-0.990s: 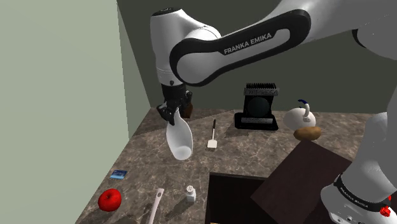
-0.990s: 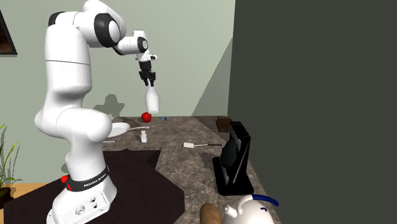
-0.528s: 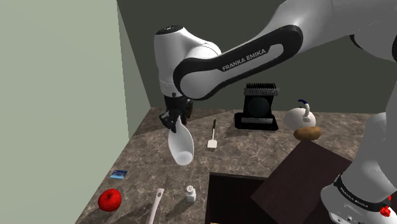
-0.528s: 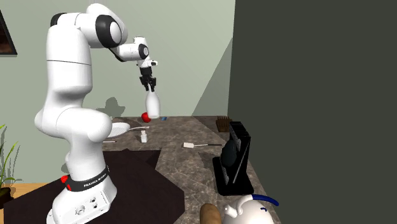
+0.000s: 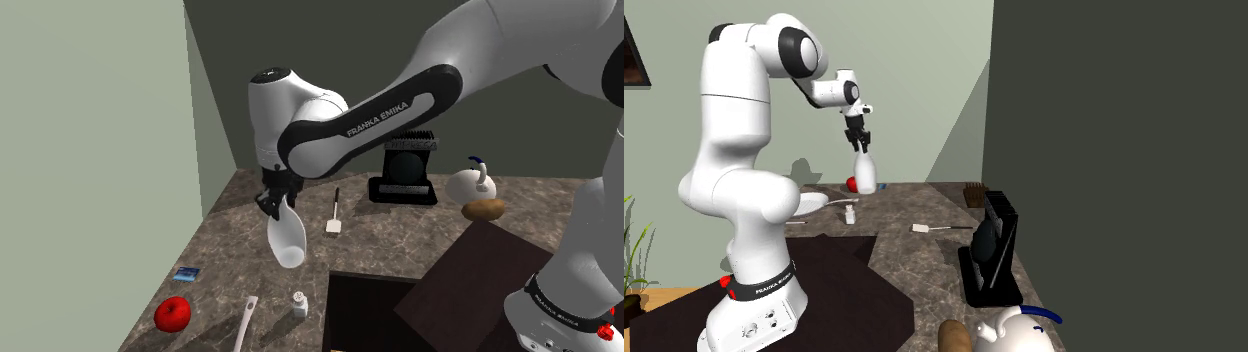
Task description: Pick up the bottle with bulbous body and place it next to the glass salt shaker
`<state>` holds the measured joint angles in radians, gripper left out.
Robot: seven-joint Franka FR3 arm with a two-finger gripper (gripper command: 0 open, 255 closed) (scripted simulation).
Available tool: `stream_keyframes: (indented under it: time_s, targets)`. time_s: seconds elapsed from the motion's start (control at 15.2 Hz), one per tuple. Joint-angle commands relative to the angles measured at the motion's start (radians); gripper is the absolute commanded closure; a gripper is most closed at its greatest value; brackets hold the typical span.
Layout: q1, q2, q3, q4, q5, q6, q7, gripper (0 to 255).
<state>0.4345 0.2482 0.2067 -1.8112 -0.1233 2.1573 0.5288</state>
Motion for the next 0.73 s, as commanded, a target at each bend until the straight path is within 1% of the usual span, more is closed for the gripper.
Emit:
stream_keyframes:
  time_s: [0.0, 0.66]
  targets:
    - [0.0, 0.007, -0.001, -0.018, -0.003, 0.026, 0.004, 255]
    - [0.005, 0.065, -0.009, -0.078, -0.027, 0.141, 0.023, 255]
